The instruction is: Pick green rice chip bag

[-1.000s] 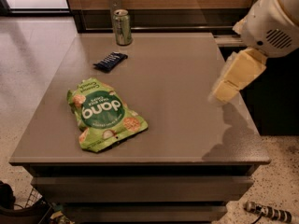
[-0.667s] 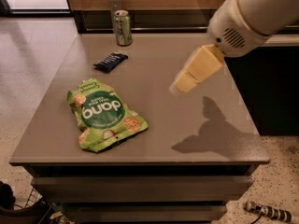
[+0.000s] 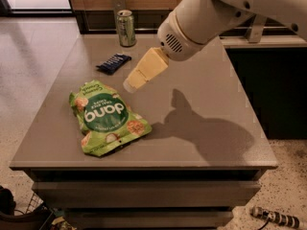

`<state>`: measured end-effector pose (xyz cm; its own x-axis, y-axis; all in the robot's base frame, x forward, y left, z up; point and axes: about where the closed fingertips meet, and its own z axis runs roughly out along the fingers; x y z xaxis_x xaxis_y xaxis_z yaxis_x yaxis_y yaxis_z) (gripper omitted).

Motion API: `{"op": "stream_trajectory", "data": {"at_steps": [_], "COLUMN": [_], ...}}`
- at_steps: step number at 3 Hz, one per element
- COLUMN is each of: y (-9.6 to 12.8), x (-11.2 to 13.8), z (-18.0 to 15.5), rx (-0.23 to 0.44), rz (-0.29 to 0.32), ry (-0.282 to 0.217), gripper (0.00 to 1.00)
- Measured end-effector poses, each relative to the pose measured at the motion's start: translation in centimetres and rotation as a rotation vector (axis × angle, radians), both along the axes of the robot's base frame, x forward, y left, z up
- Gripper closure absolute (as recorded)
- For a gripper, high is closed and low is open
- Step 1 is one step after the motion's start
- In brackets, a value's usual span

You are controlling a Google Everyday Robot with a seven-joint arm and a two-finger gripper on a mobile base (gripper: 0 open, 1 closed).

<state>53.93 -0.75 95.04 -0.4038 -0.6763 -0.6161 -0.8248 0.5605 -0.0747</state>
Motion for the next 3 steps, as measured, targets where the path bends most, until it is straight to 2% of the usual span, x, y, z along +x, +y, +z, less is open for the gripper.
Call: {"op": "stream_trajectory", "data": {"at_steps": [1, 2, 3], "y": [0.5, 2.3, 5.7], "x": [-0.1, -0.3, -0.6], "z": [-0.3, -1.5, -3.4], "rx": [0.006, 0.026, 0.05], "rz": [0.001, 0.005, 0.013], "ry": [0.003, 0.016, 0.042], "gripper": [0.0, 0.0, 0.0]}}
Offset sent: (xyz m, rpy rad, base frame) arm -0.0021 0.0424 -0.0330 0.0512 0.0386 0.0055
